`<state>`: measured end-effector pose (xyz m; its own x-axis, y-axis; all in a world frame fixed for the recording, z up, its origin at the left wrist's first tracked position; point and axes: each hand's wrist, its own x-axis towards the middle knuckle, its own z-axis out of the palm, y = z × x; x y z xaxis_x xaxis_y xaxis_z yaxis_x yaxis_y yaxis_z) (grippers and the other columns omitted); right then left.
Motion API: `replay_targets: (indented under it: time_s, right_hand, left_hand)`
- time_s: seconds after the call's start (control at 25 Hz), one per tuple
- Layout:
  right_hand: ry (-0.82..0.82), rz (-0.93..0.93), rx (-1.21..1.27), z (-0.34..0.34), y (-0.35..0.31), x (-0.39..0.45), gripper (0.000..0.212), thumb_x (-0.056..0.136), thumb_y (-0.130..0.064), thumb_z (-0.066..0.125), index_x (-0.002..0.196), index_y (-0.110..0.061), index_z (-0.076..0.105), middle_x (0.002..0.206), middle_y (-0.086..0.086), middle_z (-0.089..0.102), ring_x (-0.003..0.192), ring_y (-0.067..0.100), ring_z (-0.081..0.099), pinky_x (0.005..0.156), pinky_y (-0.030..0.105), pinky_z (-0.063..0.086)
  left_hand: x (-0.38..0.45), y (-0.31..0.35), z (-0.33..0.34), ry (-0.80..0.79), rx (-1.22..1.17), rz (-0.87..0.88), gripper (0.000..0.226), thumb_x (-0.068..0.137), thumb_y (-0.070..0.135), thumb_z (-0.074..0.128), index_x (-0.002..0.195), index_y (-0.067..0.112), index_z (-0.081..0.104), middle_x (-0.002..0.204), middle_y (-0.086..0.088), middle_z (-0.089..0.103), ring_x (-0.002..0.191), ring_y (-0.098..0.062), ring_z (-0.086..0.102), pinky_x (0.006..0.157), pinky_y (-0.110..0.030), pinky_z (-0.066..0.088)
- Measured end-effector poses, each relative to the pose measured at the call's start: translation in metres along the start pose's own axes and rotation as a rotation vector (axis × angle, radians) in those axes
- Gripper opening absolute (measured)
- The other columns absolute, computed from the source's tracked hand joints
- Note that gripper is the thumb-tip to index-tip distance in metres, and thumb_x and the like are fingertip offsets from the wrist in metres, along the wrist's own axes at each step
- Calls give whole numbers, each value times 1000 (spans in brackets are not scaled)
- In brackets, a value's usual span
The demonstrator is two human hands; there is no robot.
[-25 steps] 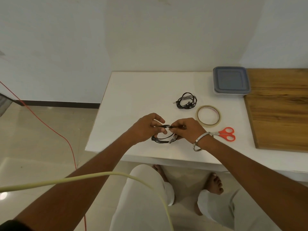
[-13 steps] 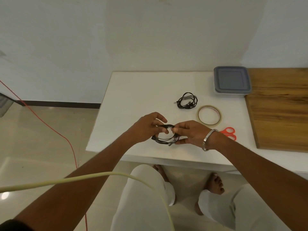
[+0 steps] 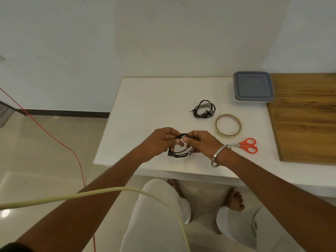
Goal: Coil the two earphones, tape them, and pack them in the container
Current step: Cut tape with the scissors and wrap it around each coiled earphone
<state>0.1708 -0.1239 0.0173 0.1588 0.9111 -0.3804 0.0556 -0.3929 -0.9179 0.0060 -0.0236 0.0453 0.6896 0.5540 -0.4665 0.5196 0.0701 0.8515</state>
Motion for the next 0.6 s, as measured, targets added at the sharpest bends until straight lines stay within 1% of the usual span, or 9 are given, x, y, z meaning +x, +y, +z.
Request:
replay_targets:
  time_s: [0.08, 0.16, 0.2, 0.32, 0.4, 0.48, 0.6]
  right_hand:
    - [39, -8, -17, 3, -1, 0, 13, 91, -30, 57, 89, -20, 65, 76, 2, 65, 66, 10, 61, 60, 19, 53]
    - [81, -17, -27, 4, -2, 0, 15, 93, -30, 54, 87, -22, 64, 78, 3, 66, 67, 11, 61, 62, 21, 54]
    - [95, -19, -28, 4, -2, 0, 16, 94, -30, 53, 85, -23, 64, 77, 2, 66, 67, 11, 61, 64, 24, 54]
    - [125, -2, -17, 6, -2, 1, 21, 95, -28, 51, 79, -23, 65, 74, 4, 65, 69, 16, 60, 73, 37, 54]
    - [138, 6, 0, 7, -3, 3, 24, 95, -26, 51, 78, -20, 67, 72, 6, 64, 70, 18, 59, 75, 41, 54]
    - [136, 28, 52, 5, -5, 5, 24, 93, -25, 54, 78, -20, 72, 71, 6, 63, 68, 17, 57, 72, 37, 52]
    - [102, 86, 107, 2, -8, 8, 21, 91, -26, 59, 78, -23, 75, 68, 2, 63, 63, 11, 56, 67, 24, 52]
  left_hand:
    - [-1, -3, 1, -14, -57, -26, 19, 94, 16, 62, 112, 10, 61, 94, 1, 75, 67, -10, 61, 68, -28, 44]
    - [-2, -4, 3, -26, -128, -55, 20, 94, 16, 61, 113, 9, 60, 95, 0, 75, 67, -11, 61, 68, -27, 43]
    - [-1, -4, 4, -31, -144, -66, 19, 95, 17, 60, 113, 10, 60, 95, 0, 75, 68, -10, 61, 68, -26, 44]
    - [-1, -4, 5, -42, -144, -83, 20, 95, 19, 60, 113, 11, 59, 96, 2, 75, 70, -10, 63, 70, -27, 45]
    - [-1, -4, 5, -40, -128, -91, 21, 95, 20, 60, 114, 11, 58, 97, 2, 75, 72, -10, 64, 71, -27, 44]
    - [0, -4, 5, -23, -126, -98, 20, 95, 18, 59, 114, 12, 58, 95, 3, 75, 73, -12, 64, 72, -28, 44]
    - [0, -5, 3, 4, -123, -99, 20, 95, 16, 59, 113, 10, 56, 92, 3, 75, 74, -13, 64, 70, -28, 42]
